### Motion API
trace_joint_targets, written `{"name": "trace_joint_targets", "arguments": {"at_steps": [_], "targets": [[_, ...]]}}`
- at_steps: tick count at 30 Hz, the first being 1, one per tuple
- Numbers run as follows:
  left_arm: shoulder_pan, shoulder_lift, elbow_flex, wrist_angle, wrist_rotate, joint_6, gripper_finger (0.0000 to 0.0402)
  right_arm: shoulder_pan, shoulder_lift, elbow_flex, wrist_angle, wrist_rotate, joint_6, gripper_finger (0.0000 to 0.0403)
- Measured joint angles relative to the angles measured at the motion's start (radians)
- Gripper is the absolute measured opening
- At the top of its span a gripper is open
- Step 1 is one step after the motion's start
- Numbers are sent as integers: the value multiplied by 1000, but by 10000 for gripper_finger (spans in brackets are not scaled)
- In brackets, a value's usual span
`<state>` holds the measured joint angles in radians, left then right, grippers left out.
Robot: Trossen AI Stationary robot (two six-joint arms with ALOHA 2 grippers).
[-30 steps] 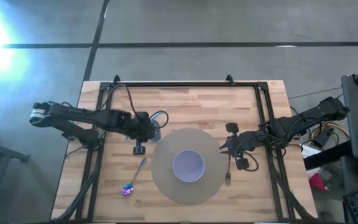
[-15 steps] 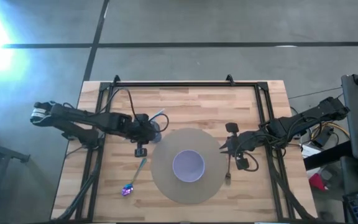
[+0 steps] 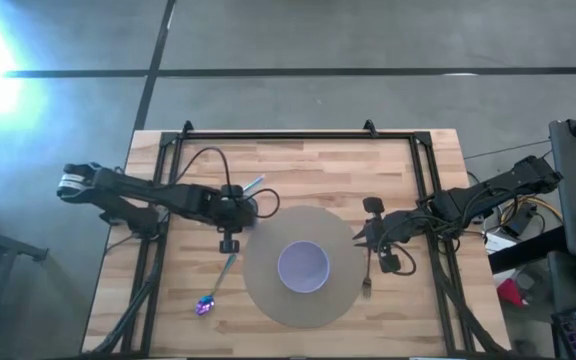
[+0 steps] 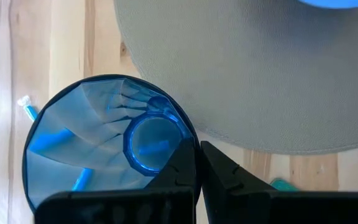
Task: Pick & Place Utensil
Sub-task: Move the blue cup to the top left of the brown mat
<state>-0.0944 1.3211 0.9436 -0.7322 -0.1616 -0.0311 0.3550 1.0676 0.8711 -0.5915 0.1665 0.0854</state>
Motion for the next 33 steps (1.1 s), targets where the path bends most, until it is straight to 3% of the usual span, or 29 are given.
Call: {"name": "trace_joint_targets", "arguments": {"at_steps": [33], "targets": [[1,5,0,-26,25,-55,5,0,0,0,-2,-1,16,68]]}}
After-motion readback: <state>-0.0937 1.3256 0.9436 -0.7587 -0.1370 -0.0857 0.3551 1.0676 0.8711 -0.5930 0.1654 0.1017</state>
